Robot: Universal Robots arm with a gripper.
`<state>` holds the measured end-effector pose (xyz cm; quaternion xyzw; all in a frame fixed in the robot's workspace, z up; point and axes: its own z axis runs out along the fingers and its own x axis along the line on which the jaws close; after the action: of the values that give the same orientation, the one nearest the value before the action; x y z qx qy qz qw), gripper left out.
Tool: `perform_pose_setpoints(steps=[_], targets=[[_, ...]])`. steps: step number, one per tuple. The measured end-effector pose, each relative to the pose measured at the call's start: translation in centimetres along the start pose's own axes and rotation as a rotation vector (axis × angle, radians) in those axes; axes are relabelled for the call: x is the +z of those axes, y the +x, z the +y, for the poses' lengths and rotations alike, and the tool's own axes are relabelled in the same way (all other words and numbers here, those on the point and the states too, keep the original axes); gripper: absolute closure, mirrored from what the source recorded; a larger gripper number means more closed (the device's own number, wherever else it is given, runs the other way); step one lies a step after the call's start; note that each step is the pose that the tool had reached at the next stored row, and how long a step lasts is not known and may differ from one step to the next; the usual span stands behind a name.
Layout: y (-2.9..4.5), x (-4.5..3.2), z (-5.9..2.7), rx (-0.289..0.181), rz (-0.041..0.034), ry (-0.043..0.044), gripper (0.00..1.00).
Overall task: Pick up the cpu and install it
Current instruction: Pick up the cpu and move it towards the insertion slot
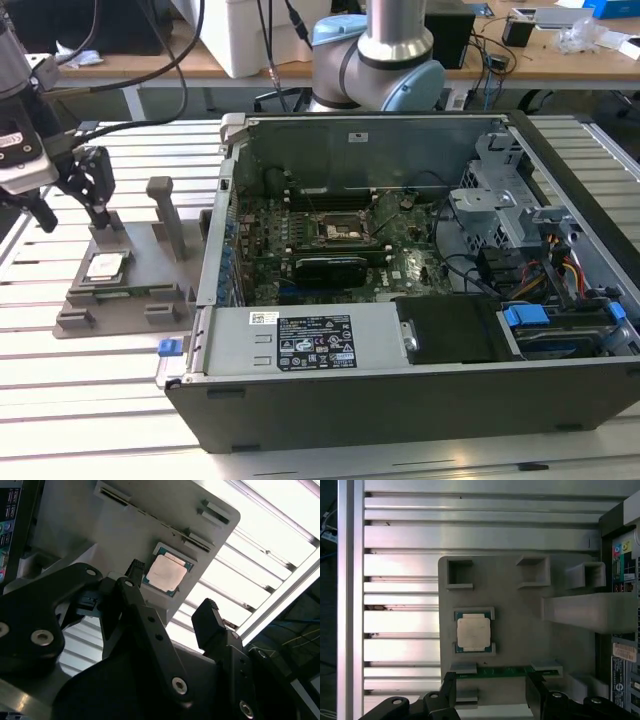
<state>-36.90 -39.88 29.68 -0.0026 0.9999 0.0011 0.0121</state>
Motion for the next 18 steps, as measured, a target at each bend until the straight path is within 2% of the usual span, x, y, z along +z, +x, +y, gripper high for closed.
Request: perform_pose_setpoints(steps=[6, 13, 18], targets=[[0.02, 1.11, 0.00, 0.000, -0.0001, -0.0001, 0.34], [0.07, 3.08, -0.01, 0.000, 0.0000, 0.0000, 0.34], [0.09, 3.90, -0.01, 0.000, 0.0000, 0.0000, 0.34]])
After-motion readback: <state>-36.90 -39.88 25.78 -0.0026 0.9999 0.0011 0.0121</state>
